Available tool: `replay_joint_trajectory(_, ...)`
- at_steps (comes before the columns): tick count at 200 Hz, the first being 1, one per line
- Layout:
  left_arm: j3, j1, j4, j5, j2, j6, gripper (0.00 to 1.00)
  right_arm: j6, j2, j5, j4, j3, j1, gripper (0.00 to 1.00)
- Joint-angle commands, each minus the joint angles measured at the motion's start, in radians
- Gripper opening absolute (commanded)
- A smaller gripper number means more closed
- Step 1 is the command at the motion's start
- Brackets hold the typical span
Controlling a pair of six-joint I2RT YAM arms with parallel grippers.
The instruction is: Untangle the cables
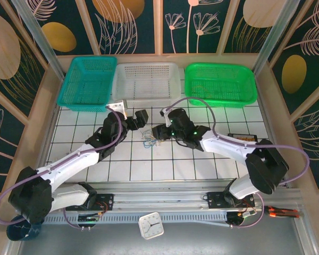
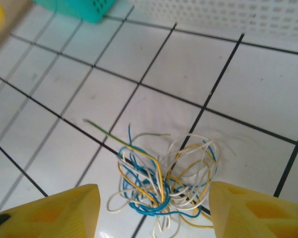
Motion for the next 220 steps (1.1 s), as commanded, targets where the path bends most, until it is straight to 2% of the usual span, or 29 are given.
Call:
replay_joint_trajectory(1,0.036,0.024,-0.030,0.018,-0.025,0.003,0.99,-0.092,0.055,0.055,-0.025,0.056,0.025,0.61)
replay_joint_trajectory(99,0.023,0.032,-0.014,0.038,-0.044,-0.007,0.99,-0.175,0.255,0.096,-0.076,0.253,0.040,0.59)
replay_joint_trajectory(117,0.020,0.032,-0.011,0.039,-0.045,-0.007,0.99,-0.181,0.262,0.092,-0.082,0.269,0.040,0.51)
replay_joint_trajectory(130,0.020,0.032,-0.009,0.042,-0.044,-0.006,0.99,-0.183,0.259,0.089,-0.085,0.273,0.040,0.40)
replay_joint_trajectory(162,0.020,0.032,-0.005,0.051,-0.030,-0.004,0.99,-0.172,0.229,0.092,-0.089,0.264,0.028,0.01)
replay_joint_trajectory(220,0.006,0.032,0.004,0.064,-0.012,0.016,0.99,-0.122,0.112,0.081,-0.049,0.181,-0.016,0.00)
